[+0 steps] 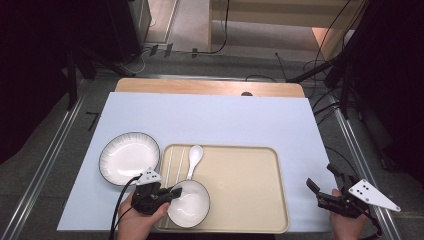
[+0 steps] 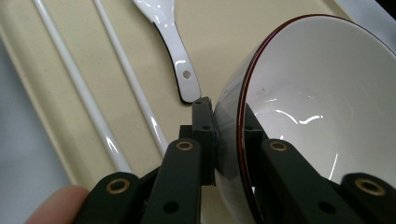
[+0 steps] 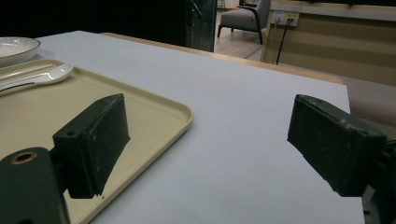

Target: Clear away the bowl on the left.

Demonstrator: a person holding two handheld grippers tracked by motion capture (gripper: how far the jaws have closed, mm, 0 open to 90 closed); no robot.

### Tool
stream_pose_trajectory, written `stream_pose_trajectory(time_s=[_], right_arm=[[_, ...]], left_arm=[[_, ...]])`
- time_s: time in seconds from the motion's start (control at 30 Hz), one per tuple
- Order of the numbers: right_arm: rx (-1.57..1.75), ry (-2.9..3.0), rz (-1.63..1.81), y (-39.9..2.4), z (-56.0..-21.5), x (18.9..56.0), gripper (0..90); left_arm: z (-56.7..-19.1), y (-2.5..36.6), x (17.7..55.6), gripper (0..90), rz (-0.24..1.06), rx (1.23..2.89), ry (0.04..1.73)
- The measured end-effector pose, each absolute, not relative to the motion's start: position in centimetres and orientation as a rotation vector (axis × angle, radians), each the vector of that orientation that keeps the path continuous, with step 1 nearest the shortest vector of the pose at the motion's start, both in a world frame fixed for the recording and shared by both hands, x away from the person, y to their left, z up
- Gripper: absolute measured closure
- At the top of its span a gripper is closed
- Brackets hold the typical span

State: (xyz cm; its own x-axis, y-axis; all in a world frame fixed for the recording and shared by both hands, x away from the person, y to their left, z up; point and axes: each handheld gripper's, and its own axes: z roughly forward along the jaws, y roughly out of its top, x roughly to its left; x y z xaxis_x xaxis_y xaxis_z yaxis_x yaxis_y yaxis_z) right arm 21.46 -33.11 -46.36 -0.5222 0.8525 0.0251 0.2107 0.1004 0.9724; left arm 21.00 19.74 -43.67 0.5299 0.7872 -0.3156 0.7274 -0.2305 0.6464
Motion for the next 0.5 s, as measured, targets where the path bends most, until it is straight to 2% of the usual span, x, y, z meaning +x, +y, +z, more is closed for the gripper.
stream_pose_trajectory(time_s=[0.5], right_arm=[[1.041,1.813,1.445,-33.12,-46.37,21.47,13.1]], left_arm=[[-44.18,19.42,21.24,81.7,0.059,2.023,1.204]])
